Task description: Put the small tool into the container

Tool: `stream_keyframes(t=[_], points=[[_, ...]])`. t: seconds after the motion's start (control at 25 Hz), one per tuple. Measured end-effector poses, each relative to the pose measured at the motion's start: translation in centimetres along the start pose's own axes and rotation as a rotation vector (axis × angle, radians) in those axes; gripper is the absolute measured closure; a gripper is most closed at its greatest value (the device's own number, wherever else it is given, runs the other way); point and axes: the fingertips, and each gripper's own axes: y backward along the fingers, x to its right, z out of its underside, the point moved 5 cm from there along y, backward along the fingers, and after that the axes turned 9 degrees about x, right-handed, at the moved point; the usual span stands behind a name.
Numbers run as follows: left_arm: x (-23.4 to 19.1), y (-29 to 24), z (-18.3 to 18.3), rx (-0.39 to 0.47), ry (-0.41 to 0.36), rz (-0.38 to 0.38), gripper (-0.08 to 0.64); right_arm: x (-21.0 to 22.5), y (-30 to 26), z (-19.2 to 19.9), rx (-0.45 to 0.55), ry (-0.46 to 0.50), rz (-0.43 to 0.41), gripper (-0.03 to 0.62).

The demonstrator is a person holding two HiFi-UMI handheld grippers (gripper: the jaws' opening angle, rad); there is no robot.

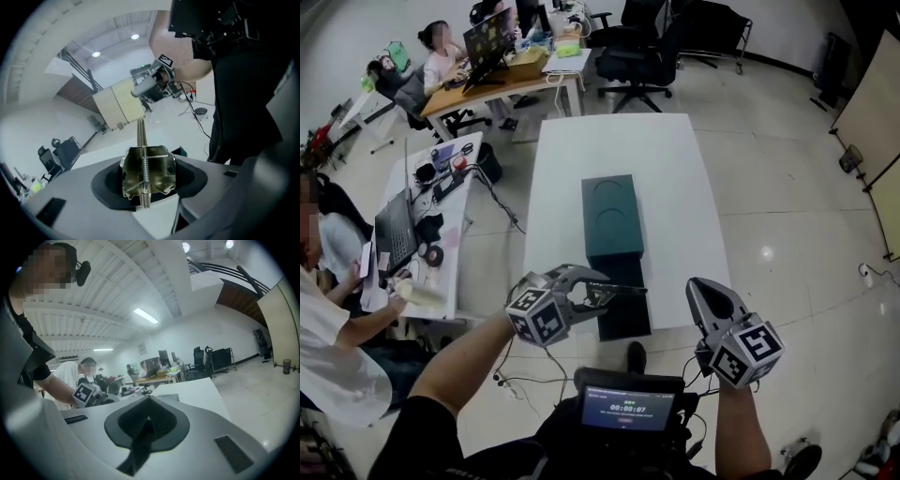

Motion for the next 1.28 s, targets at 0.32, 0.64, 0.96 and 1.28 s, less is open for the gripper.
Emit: stream_keyframes(t=[0.32,0.64,0.96,1.28], points=[[1.5,-4.1,4.6,-0.080,-0.170,0.193,0.311,2.6,0.2,2.8,-0.047,-0.026,0.066,0.581],[0.7,-6.3,6.1,-0.131,-0.339,0.331,0.311,4.2,-0.7,3.7,-0.045,-0.060,0.108,0.581],[2.9,-6.7,5.8,-0.192,-0.577,0.518,0.311,3.9,-1.1,4.0,-0.039,-0.065,0.125,0.581],[3.3,-8.8,6.8,-0.250,-0.663,0.589,0.311,4.2,0.2,4.4,-0.032,-0.065,0.147,0.581]])
